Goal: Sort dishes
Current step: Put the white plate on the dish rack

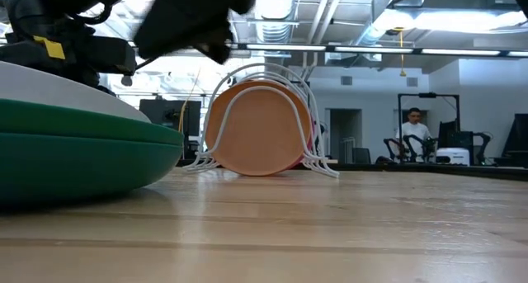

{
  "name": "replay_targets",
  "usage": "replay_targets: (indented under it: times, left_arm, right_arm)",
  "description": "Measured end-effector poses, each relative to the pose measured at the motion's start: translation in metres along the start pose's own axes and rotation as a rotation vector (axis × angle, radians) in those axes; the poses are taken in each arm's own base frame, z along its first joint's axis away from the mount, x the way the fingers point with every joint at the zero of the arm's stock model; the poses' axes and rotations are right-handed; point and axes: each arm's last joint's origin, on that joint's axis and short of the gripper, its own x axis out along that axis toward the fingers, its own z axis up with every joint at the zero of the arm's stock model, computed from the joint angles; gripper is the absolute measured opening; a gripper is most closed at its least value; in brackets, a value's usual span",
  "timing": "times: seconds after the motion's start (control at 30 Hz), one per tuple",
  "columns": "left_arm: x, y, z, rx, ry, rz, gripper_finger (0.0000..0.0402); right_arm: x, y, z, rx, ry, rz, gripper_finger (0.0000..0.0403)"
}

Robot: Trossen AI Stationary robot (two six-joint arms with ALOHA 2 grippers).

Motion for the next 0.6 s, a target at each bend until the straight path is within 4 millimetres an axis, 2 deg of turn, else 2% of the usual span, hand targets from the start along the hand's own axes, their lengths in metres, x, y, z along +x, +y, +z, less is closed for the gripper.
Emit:
replay_targets:
  times: [0.1, 0.27, 0.6]
  left_arm:
    - [0.000, 0.000, 0.000, -0.004, 0.000, 0.000, 0.0148]
    - [0.000, 0.000, 0.000, -0.009, 0.000, -0.002, 0.0148]
    - [0.000, 0.000, 0.000, -0.006, -0.001, -0.003, 0.0148]
  right_arm:
    - [0.013, 0.007, 0.000, -0.063, -0.009, 0.012, 0.0057]
    - [0.020, 0.001, 0.008, -0.118, -0.082, -0.049, 0.0067]
    - [0.020, 0.002, 0.010, -0.162, -0.095, -0.069, 0.0161]
